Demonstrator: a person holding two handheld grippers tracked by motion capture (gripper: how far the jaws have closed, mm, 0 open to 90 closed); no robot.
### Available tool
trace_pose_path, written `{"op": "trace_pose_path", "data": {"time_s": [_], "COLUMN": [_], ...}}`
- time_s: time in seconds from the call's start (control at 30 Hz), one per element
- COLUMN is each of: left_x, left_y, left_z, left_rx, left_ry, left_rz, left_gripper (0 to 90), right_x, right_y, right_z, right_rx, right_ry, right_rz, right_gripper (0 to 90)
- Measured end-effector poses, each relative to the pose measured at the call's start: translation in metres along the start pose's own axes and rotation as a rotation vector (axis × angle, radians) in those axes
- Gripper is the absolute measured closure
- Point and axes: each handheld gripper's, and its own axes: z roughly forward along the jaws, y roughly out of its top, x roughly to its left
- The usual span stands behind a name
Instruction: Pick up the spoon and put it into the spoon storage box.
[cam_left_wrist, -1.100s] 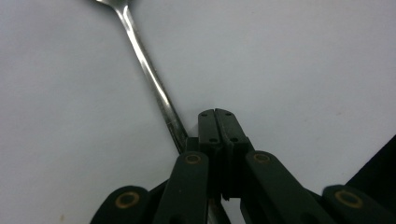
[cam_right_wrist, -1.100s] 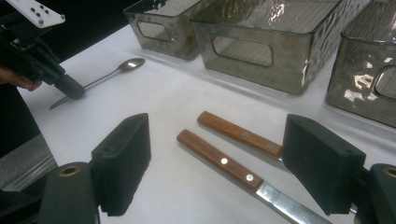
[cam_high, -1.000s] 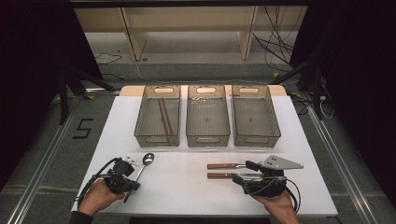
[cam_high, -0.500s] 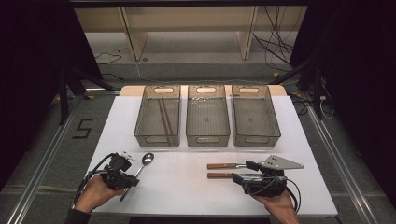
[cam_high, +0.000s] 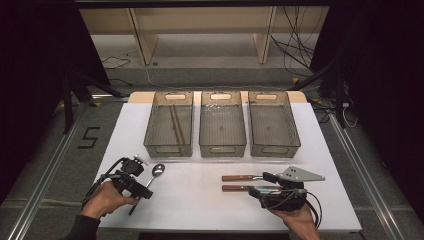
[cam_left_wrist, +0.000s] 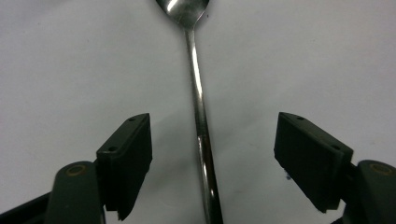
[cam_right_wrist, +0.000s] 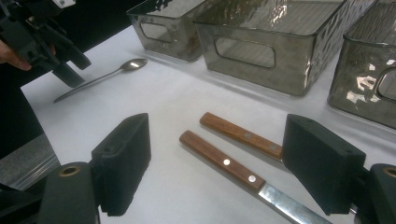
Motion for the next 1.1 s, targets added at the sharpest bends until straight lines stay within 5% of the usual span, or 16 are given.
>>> {"op": "trace_pose_path", "data": {"time_s": [0.1, 0.63, 1.1], "left_x": [0.002, 0.002, -0.002], "left_y": [0.000, 0.001, 0.003], "left_z": [0.004, 0.014, 0.015], "left_rx": [0.013, 0.070, 0.073], "left_ry": [0.006, 0.024, 0.041], "left_rz": [-0.018, 0.019, 0.043], "left_gripper": [33.8, 63.5, 74.0], "right_x": [0.001, 0.001, 0.001], "right_y": [0.000, 0.000, 0.000], "right_z": [0.000, 0.000, 0.001], "right_rx": [0.000, 0.000, 0.005], "right_ry": [0.002, 0.000, -0.004], "right_rz": [-0.004, -0.003, -0.009], "right_gripper": [24.5, 24.6, 24.9]}}
